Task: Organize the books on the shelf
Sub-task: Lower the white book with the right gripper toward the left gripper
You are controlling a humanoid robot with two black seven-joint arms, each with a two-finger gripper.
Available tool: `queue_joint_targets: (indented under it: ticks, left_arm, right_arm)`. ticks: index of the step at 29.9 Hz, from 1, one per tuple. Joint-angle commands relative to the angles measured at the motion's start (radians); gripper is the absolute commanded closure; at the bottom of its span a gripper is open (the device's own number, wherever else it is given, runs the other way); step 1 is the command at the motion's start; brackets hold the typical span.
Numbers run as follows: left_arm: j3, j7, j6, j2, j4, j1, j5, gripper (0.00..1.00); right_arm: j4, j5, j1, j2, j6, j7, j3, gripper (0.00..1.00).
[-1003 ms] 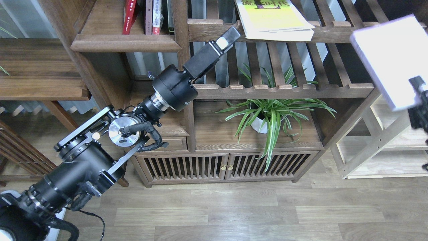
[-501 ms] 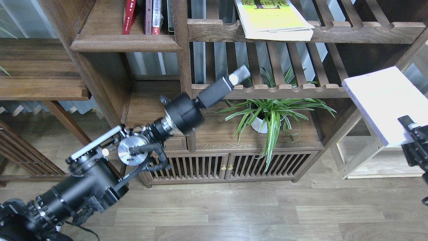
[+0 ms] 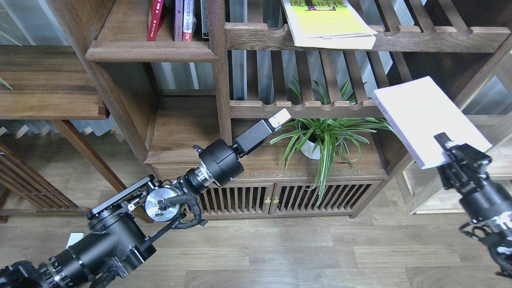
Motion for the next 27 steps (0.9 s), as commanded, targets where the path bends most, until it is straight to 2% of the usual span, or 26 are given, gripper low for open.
queue_joint_targets:
  ticks: [1,12,17,23,27]
  left_arm:
    - [-0.002,0.000,0.000,0.000,0.002,0.004,-0.065,0.02]
    - [-0.016,0.008,0.000,0.000,0.028,0.002,-0.166,0.03]
    - [-0.026,0.036,0.028,0.000,0.065,-0.013,-0.166,0.03]
    - [-0.023,0.106,0.030,0.000,0.107,-0.030,-0.222,0.05]
    - [-0.020,0.108,0.042,0.000,0.127,-0.048,-0.260,0.05]
  right_arm:
    - [0.000,-0.032,0.045,0.068,0.000,0.001,-0.021,0.96]
    - [0.000,-0.116,0.170,0.226,0.000,0.006,-0.087,0.96]
    - [-0.001,-0.175,0.192,0.289,0.000,0.006,-0.101,0.95]
    - [-0.001,-0.214,0.192,0.335,0.000,0.006,-0.138,0.95]
    - [-0.001,-0.237,0.191,0.360,0.000,0.006,-0.173,0.95]
